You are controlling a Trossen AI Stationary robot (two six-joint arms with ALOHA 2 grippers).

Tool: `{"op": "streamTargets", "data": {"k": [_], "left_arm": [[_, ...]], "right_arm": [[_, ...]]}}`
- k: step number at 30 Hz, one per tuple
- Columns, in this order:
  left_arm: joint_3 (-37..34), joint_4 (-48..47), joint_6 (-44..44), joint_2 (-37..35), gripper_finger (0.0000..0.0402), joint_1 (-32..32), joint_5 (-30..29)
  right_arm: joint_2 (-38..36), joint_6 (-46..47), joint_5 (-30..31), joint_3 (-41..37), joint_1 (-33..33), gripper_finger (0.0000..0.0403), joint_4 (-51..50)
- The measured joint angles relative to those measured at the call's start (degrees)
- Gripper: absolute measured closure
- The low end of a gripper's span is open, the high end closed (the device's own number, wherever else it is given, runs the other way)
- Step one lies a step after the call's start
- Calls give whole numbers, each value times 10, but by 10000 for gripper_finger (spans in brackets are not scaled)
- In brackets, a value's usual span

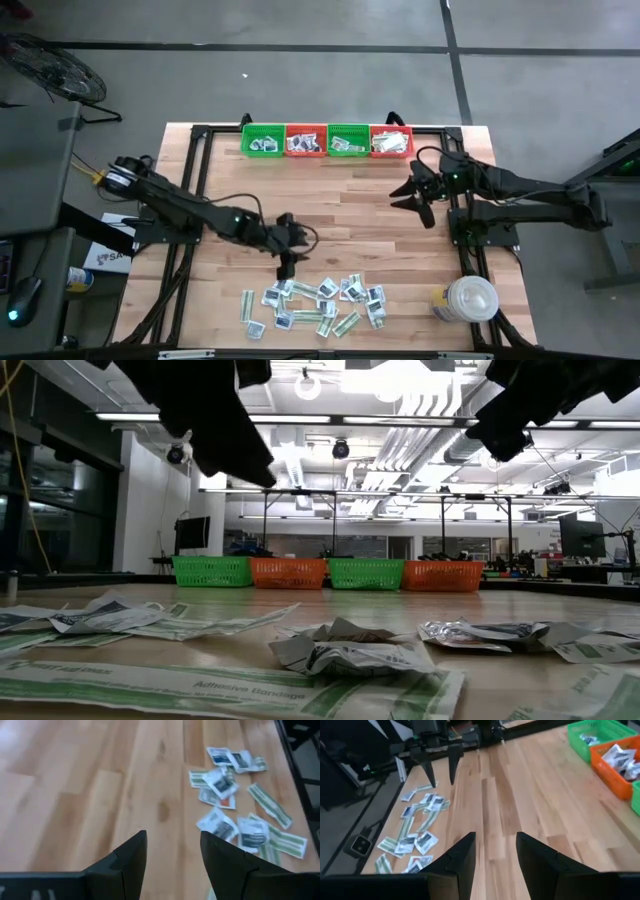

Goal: Pick & Place First Aid Supplies
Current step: Put the gray towelette pack in the left orange bin

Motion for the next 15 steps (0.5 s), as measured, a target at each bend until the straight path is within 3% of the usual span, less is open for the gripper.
{"op": "streamTargets", "data": {"k": [6,12,15], "left_arm": [[0,-26,-73,20,220,-38,33],[0,-145,-195,20,220,-55,115],[0,-178,-223,20,220,-67,118]], "right_arm": [[0,1,0,0,14,270,-9],[0,-1,0,0,24,270,-9],[0,-3,2,0,26,270,-9]]}}
